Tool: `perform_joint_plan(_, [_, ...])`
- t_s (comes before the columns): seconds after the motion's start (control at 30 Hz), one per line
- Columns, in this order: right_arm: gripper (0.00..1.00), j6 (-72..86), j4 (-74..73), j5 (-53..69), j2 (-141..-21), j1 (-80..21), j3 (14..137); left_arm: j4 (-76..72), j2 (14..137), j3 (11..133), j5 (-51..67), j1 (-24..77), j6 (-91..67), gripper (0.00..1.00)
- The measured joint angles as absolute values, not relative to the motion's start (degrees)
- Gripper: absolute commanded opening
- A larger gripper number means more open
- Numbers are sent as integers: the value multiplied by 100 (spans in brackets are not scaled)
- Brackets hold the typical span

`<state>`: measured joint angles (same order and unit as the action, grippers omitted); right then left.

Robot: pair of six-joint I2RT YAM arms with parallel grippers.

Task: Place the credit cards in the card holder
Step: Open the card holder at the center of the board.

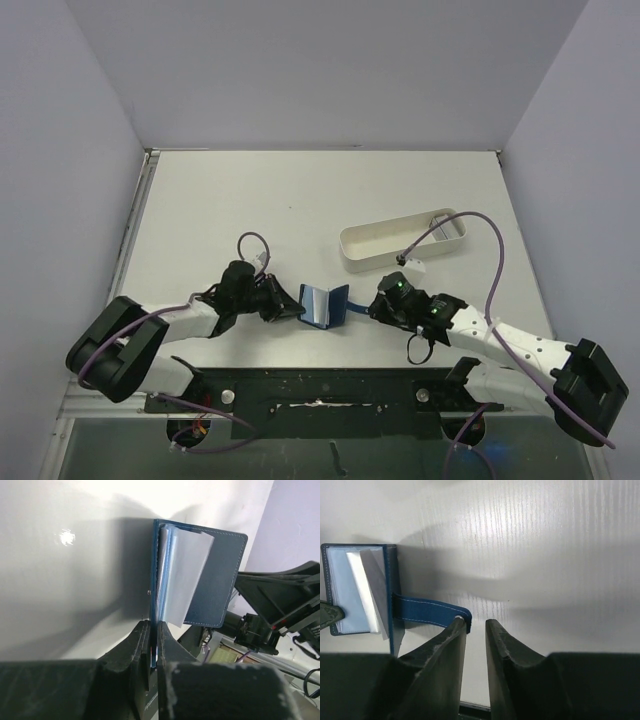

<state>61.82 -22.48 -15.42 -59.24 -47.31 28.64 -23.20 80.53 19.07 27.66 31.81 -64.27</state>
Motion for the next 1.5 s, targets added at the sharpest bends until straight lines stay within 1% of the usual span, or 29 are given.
perform_joint_plan(0.03, [34, 6184, -2355, -1557, -5924, -4737, 2943, -2274, 7955, 1907, 2751, 3208, -6420, 0])
perform_joint_plan(0.1, [38, 6154, -2569, -1599, -5916, -4790, 3190, -2088, 7682, 1909, 2639, 3288, -6359, 0])
perform_joint_plan(0.27, [40, 6130, -2696, -1643, -5835, -5131, 3848, -1409, 7061, 2051, 2165, 3529, -6101, 0])
perform_joint_plan(0.4, [40, 6088, -2469, -1621, -5905, -5376, 4110, -967, 6860, 2206, 1802, 3721, -5951, 0])
perform_joint_plan(0.53, [45, 5988, -2045, -1533, -6407, -5566, 4429, -593, 6807, 2355, 1518, 3942, -5822, 0])
perform_joint_plan(0.67, [47, 5870, -1518, -1334, -7050, -5599, 4613, -429, 6772, 2386, 1350, 4047, -5769, 0])
perform_joint_plan(0.9, [47, 5736, -974, -972, -8040, -5581, 4696, -307, 6665, 2375, 1184, 4080, -5782, 0])
perform_joint_plan(1.1, [46, 5704, -777, -674, -8641, -5492, 4703, -307, 6541, 2366, 1114, 4084, -5784, 0])
perform_joint_plan(1.33, [41, 5669, -624, -539, -8864, -5330, 4611, -331, 6466, 2239, 1092, 4084, -5852, 13])
perform_joint_plan(1.5, [39, 5651, -545, -469, -8866, -5282, 4405, -499, 6462, 2110, 1162, 4084, -5979, 14])
